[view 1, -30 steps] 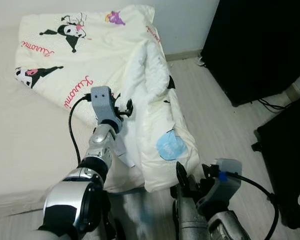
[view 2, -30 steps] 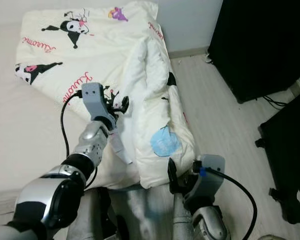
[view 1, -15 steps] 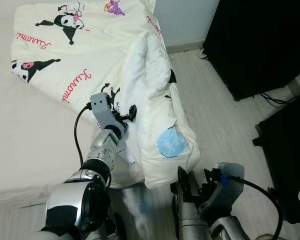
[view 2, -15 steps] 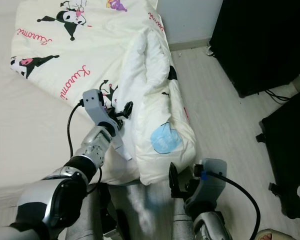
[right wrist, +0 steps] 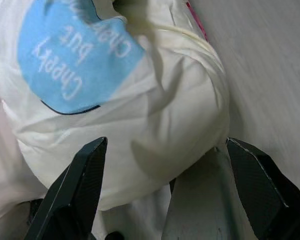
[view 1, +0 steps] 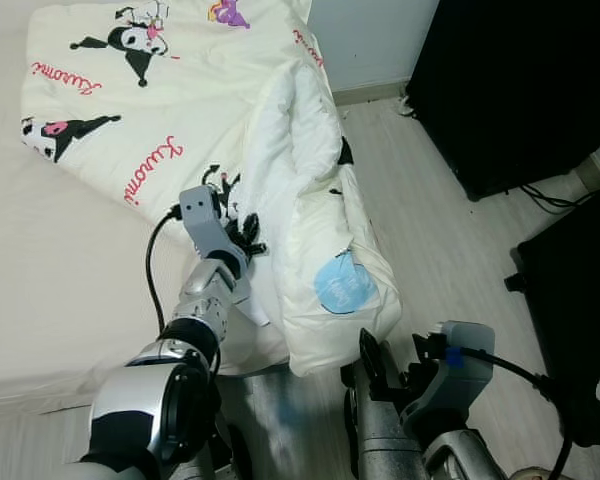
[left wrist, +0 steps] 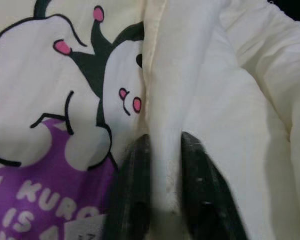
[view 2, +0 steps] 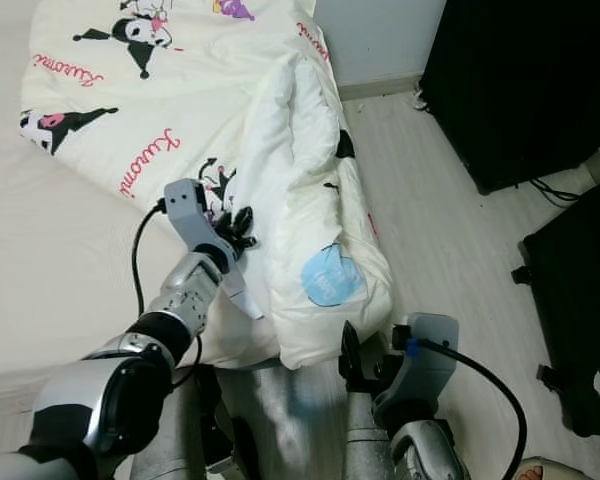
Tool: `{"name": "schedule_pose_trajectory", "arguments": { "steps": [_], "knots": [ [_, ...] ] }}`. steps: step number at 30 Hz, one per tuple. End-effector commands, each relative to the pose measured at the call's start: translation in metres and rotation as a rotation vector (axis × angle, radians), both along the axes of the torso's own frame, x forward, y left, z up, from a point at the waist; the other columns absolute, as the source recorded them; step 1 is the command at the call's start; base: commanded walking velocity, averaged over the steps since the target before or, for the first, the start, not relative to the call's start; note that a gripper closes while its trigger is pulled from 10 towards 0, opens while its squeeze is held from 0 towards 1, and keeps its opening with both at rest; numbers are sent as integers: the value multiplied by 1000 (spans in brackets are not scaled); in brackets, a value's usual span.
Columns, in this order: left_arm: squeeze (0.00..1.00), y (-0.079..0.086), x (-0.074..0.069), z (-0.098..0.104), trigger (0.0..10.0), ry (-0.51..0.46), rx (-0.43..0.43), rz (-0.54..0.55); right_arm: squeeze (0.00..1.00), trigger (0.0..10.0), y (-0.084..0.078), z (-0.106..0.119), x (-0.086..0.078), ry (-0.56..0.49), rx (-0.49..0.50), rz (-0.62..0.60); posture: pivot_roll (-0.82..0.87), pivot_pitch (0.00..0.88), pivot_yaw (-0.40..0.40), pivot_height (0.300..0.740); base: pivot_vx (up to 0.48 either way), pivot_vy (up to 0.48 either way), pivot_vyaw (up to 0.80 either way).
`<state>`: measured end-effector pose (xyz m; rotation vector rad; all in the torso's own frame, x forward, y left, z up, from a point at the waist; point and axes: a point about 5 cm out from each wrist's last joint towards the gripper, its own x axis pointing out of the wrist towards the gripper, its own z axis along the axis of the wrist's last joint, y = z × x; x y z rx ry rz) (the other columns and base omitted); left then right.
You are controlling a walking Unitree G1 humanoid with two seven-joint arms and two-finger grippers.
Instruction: Clean up the room
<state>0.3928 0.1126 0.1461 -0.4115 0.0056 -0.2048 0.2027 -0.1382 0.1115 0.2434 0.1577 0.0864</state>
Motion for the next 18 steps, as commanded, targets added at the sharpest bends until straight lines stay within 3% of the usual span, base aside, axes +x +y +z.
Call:
{"name": "schedule_pose_trajectory", "arguments": {
  "steps": [1, 4, 9, 13, 16, 18],
  "knots": [
    [0, 9, -7, -18, 0, 48, 30, 17, 0, 10000, 0, -9, -2, 42, 12, 8, -278, 461, 81, 582, 0, 0, 0],
    [0, 13, -8, -19, 0, 47, 39, 21, 0, 10000, 0, -10, 0, 41, 9, 9, -263, 449, 90, 582, 0, 0, 0],
    [0, 36, -14, -30, 0, 56, 90, 53, 0, 10000, -4, -16, 9, 38, 9, -3, -203, 408, 124, 582, 0, 0, 0],
    [0, 106, -36, -57, 0, 160, 126, 254, 0, 10000, -1, -17, 25, 12, 10, 22, -140, 346, 142, 582, 0, 0, 0],
    [0, 127, -47, -66, 0, 199, 152, 319, 0, 10000, 0, -18, 30, 7, 8, 31, -132, 334, 142, 582, 0, 0, 0],
    [0, 159, -71, -84, 0, 274, 164, 434, 0, 10000, 0, -18, 37, 0, 4, 45, -98, 298, 133, 582, 0, 0, 0]
  ]
}}
